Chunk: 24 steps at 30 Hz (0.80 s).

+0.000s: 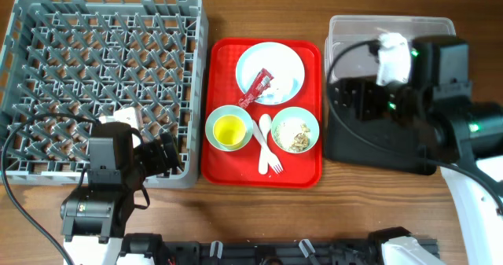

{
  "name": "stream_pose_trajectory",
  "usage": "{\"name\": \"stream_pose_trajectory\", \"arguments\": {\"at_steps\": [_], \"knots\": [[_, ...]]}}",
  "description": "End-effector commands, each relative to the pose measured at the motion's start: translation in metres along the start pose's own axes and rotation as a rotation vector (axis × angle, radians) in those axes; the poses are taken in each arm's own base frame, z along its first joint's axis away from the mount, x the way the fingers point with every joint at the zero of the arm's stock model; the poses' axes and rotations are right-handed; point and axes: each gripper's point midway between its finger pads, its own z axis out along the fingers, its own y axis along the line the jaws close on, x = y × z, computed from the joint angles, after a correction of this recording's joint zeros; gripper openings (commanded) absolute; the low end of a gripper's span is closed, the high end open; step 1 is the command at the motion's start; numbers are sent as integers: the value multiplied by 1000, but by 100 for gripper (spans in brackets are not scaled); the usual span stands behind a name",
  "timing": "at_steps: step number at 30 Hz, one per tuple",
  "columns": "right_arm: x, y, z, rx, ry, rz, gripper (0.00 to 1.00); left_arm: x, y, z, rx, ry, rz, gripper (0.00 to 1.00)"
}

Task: Sort waste into correct bins and load items into the dishwasher rack
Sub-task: 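Reach the right gripper to the white plate and grasp the tissue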

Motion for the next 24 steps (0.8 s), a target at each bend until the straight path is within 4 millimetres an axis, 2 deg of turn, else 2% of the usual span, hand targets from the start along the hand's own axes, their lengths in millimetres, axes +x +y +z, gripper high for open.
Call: {"name": "stream_pose_trajectory", "arguments": {"at_steps": [1, 3, 6, 8, 9, 12, 15, 18, 24], "knots": [[-28, 12, 17, 75, 4, -40, 100, -7, -2, -5, 1, -24, 12, 100], [-42, 20, 33, 88, 18, -67, 100, -7, -2, -5, 1, -23, 12, 100], [-54, 28, 72, 76, 44, -91, 100, -7, -2, -5, 1, -23, 12, 100], [-52, 23, 106, 84, 88, -61, 99, -7, -2, -5, 1, -23, 12, 100], [-50, 21, 116, 90, 107, -42, 99, -7, -2, -5, 1, -23, 12, 100], [-35, 15, 161, 102, 191, 13, 98, -7, -2, -5, 0, -23, 12, 100], [-14, 12, 202, 121, 278, 46, 86, -7, -2, -5, 0, -23, 12, 100], [6, 3, 238, 149, 345, 111, 82, -7, -2, -5, 0, -23, 12, 100], [33, -9, 279, 174, 421, 142, 69, -7, -2, -5, 0, -23, 12, 100]]}}
